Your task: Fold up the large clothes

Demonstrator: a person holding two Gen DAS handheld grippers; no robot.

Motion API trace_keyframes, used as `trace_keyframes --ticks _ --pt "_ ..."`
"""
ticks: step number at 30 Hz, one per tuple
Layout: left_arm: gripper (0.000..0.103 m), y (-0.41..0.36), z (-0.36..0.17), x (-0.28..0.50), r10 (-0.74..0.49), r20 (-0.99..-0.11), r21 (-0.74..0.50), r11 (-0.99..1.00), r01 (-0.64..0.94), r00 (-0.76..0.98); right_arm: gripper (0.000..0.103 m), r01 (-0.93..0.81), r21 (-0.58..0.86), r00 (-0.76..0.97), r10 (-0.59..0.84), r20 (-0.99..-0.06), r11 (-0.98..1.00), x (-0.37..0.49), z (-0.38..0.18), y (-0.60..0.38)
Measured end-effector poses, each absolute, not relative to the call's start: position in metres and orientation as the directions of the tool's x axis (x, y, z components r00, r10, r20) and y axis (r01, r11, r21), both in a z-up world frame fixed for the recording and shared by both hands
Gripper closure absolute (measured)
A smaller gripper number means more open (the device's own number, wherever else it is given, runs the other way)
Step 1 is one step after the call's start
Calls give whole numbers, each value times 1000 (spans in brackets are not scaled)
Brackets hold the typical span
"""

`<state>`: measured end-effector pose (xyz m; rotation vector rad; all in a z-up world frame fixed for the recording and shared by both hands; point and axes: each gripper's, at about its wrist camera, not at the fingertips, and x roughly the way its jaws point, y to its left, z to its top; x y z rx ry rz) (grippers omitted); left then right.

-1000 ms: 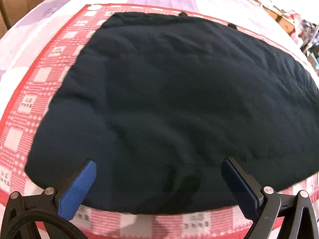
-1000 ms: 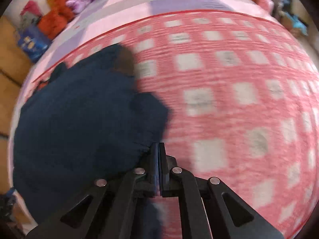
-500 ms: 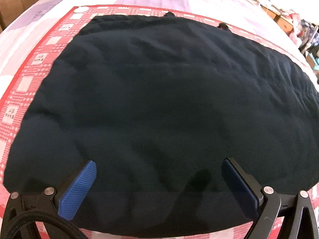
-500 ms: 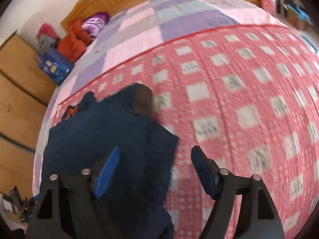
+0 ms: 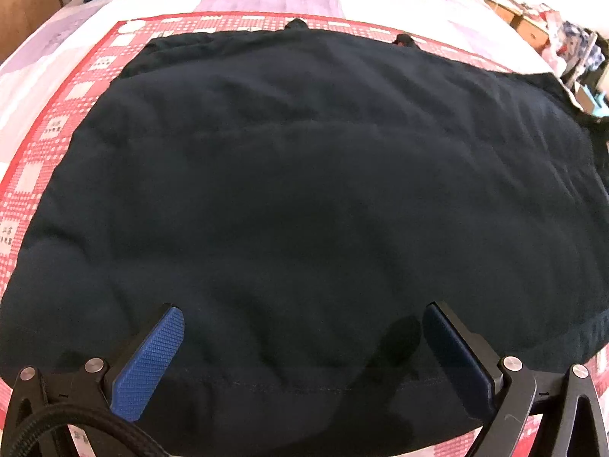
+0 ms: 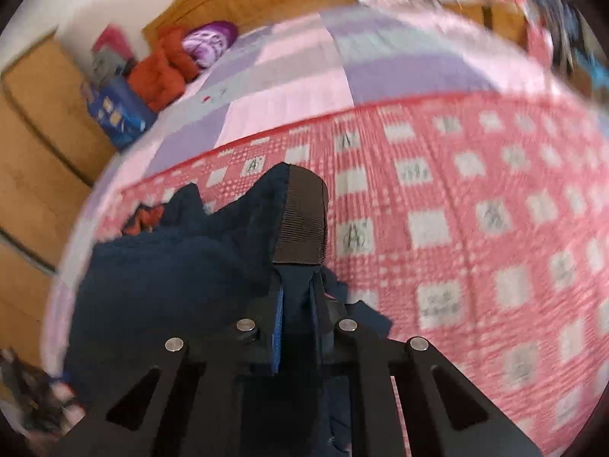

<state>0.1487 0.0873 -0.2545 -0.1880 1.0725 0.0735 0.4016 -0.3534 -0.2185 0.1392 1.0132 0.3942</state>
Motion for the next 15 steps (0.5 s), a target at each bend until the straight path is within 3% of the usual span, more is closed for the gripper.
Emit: trace_keyframes --ticks 6,13,15 --pt "0 91 -251 152 -35 -873 -122 981 -148 487 95 -249 148 568 269 -778 957 379 -196 -357" --pt "0 100 -240 153 -25 -853 -121 981 -150 522 92 13 232 415 206 -887 973 387 -269 -399" --pt "0 103 -239 151 -16 -851 -114 981 -154 526 88 4 174 420 157 -894 985 387 -266 -389"
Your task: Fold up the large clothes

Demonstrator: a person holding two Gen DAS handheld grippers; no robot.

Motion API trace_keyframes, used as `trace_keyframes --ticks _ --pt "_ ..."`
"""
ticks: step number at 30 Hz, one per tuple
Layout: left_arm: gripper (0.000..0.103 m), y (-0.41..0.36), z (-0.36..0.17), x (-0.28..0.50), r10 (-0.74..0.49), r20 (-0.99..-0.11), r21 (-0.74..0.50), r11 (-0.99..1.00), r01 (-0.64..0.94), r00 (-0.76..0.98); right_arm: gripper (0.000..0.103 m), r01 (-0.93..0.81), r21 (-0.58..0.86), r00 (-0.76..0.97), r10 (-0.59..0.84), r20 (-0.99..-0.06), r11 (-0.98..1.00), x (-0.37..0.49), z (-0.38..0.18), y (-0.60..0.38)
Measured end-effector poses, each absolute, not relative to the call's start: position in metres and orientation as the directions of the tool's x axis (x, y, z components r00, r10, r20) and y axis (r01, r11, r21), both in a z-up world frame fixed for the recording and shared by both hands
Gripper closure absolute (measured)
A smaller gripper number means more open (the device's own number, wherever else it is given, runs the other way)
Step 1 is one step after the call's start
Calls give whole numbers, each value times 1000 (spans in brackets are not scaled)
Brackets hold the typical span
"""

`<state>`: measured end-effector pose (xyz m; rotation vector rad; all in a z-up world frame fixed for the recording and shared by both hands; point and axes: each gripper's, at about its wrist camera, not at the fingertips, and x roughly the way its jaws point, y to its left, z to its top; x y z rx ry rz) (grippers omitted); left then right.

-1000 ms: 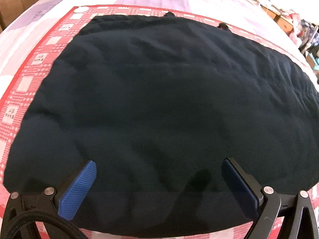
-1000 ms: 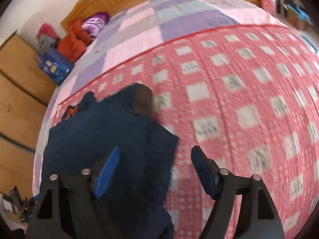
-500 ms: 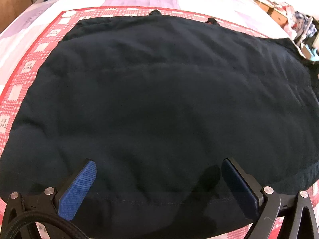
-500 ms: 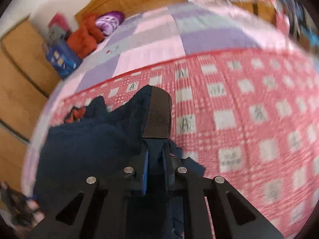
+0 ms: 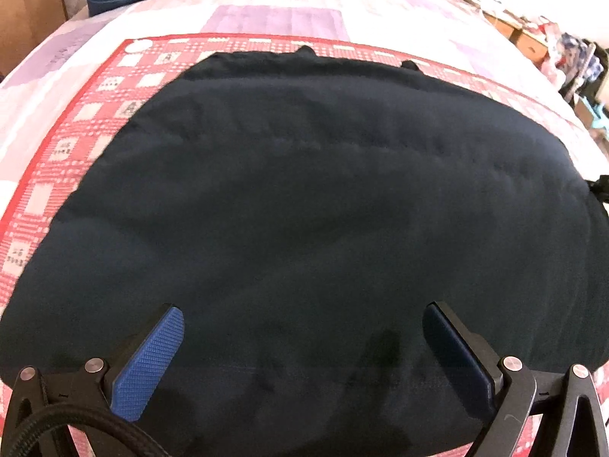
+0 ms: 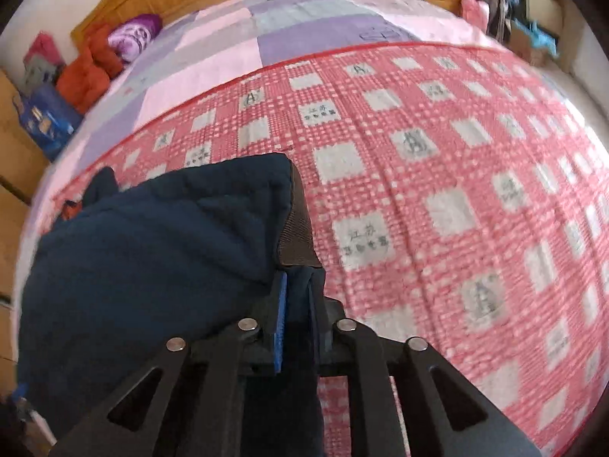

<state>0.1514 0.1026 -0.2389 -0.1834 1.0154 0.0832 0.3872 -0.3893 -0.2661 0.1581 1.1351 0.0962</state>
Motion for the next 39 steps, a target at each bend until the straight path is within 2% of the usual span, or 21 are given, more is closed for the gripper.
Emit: trace_keyframes --ticks 2,4,6,8,10,11,12,13,15,18,22,26,30,34,39 --pt "0 106 -237 150 -6 -848 -106 982 -158 530 78 -9 70 442 66 -894 998 383 -251 -381" --pt "0 109 -237 149 11 -844 -96 981 -171 536 58 8 -96 533 -85 -842 995 367 -223 -372" --pt "0 116 -238 150 33 -839 -84 979 -188 544 53 11 -186 641 -150 -753 982 342 -194 -363" --pt "0 121 -242 153 55 -837 -69 976 -205 544 53 -67 -133 670 -55 -741 989 320 -185 -354" --pt "0 130 -254 157 92 -849 -33 974 -226 521 53 -168 -79 619 43 -785 983 304 -195 -341" --pt "0 134 -259 158 102 -857 -22 972 -234 506 54 -211 -72 576 65 -815 975 297 -208 -336" --pt "0 141 -267 159 113 -870 -12 968 -249 480 54 -210 -109 523 17 -852 972 289 -228 -337" --pt "0 148 -274 159 117 -882 -9 964 -265 456 53 -184 -111 494 -6 -869 977 284 -238 -345" --pt "0 157 -277 154 112 -889 -21 959 -282 445 53 -11 -39 474 -29 -880 999 266 -239 -381" --pt "0 157 -263 141 110 -883 -11 967 -256 456 53 113 -102 476 -144 -867 988 233 -218 -397" --pt "0 145 -229 117 83 -885 -30 972 -233 458 53 22 -113 482 -109 -869 993 179 -177 -349" --pt "0 130 -178 92 62 -909 -45 968 -245 412 53 -35 -32 436 -13 -900 999 118 -128 -291" --pt "0 115 -111 64 140 -894 41 971 -235 426 53 -41 70 409 81 -909 997 60 -75 -244" --pt "0 105 -51 32 202 -862 101 967 -234 465 53 -75 82 391 105 -914 994 18 -37 -200" --pt "0 100 -12 5 188 -863 92 971 -221 469 53 -71 77 398 99 -912 995 -18 2 -175"
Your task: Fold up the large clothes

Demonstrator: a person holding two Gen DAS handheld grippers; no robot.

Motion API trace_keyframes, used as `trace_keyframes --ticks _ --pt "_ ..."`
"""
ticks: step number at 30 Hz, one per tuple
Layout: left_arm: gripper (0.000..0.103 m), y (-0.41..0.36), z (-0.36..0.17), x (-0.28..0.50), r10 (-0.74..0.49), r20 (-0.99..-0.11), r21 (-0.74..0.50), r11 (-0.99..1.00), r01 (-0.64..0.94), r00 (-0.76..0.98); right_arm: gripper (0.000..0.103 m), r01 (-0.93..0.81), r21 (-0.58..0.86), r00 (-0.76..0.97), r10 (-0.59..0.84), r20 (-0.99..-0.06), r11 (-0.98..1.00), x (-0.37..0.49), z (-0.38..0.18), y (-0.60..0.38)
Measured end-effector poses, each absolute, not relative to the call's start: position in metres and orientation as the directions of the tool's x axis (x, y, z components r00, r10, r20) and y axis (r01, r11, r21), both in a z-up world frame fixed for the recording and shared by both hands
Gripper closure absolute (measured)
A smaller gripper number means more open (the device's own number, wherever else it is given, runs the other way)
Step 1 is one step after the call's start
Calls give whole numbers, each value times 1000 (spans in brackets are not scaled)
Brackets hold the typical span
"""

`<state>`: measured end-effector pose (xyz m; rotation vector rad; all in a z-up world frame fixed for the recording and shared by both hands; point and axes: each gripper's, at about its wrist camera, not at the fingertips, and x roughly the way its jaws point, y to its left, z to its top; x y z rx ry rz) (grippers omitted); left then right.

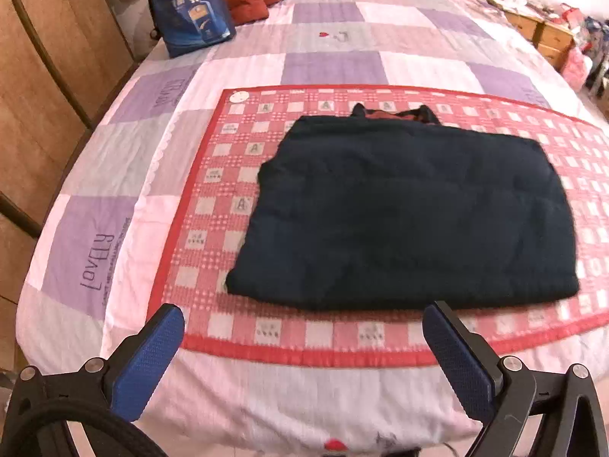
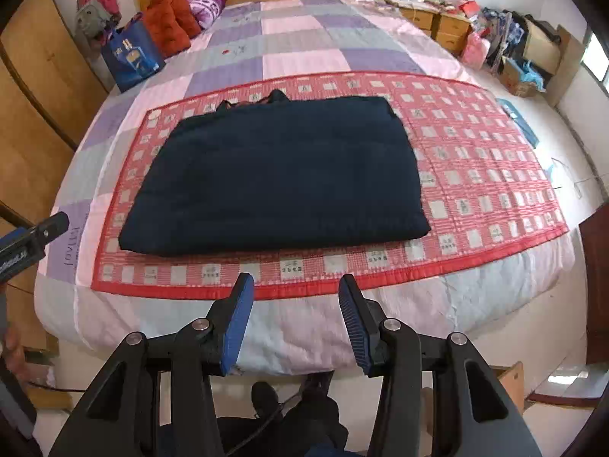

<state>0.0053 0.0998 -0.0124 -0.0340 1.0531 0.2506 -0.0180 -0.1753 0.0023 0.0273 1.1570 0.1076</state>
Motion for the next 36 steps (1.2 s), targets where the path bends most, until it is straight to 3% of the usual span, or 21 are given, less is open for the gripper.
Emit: trace_keyframes --ticks 14,25,29,36 --pt "0 70 34 -35 81 -865 21 992 -125 495 53 -86 87 390 114 -914 992 -65 50 -152" --pt "0 57 44 -38 91 -861 52 994 -91 500 53 -46 85 403 97 -910 995 -74 66 -163" --pt "0 46 44 -40 153 -852 140 988 -64 501 53 -35 83 400 90 -912 996 -77 69 -166" --pt "0 39 47 -49 93 -860 86 996 -39 501 53 -36 80 397 88 -914 996 -80 72 -168"
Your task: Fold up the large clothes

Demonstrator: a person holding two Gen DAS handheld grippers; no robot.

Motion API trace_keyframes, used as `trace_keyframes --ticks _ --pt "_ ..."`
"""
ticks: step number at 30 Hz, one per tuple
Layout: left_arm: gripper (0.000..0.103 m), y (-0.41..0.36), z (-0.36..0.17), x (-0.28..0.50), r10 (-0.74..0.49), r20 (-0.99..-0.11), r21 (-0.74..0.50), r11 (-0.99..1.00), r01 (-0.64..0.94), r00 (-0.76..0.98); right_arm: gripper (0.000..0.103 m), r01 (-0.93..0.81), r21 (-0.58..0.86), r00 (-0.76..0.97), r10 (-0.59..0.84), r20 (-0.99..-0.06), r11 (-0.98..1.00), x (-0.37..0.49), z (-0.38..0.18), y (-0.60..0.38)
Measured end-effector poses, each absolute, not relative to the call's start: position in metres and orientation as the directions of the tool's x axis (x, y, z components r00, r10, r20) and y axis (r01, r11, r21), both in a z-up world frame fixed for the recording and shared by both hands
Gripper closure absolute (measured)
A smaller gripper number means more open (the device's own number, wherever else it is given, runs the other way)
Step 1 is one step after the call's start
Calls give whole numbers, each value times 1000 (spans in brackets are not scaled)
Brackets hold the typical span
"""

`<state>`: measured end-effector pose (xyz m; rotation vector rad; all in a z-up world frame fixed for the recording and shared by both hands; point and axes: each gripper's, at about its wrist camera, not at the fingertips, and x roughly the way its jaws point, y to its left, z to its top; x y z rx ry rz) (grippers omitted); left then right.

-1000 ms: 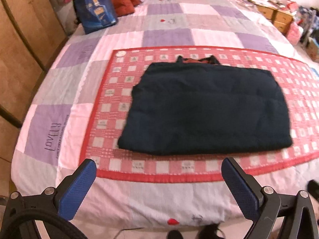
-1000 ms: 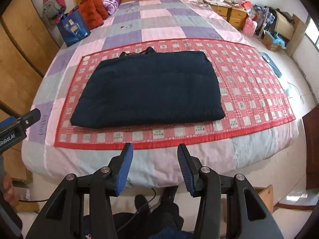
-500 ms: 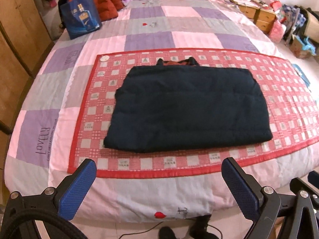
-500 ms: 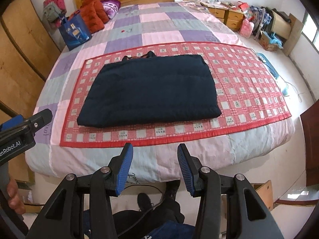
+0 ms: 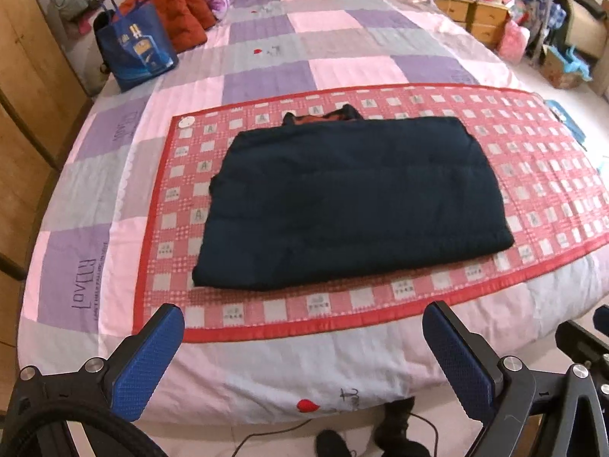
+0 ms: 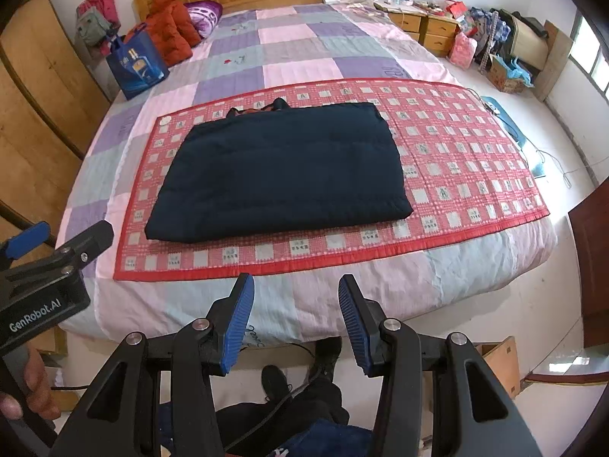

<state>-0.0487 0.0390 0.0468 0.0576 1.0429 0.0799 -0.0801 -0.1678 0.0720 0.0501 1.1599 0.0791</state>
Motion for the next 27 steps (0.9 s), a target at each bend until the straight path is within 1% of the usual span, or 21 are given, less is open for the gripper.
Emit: trace_keyframes --ticks 4,17,27 --pt "0 37 46 -49 69 -868 55 998 -43 492 53 -34 82 396 89 -914 996 -79 71 -167" --pt "0 30 34 -44 42 -893 19 998 -54 449 53 -38 81 385 89 -919 996 -83 74 -175" --pt "0 32 29 -39 40 -897 19 998 -51 440 53 -49 74 377 87 -922 996 -79 75 -172"
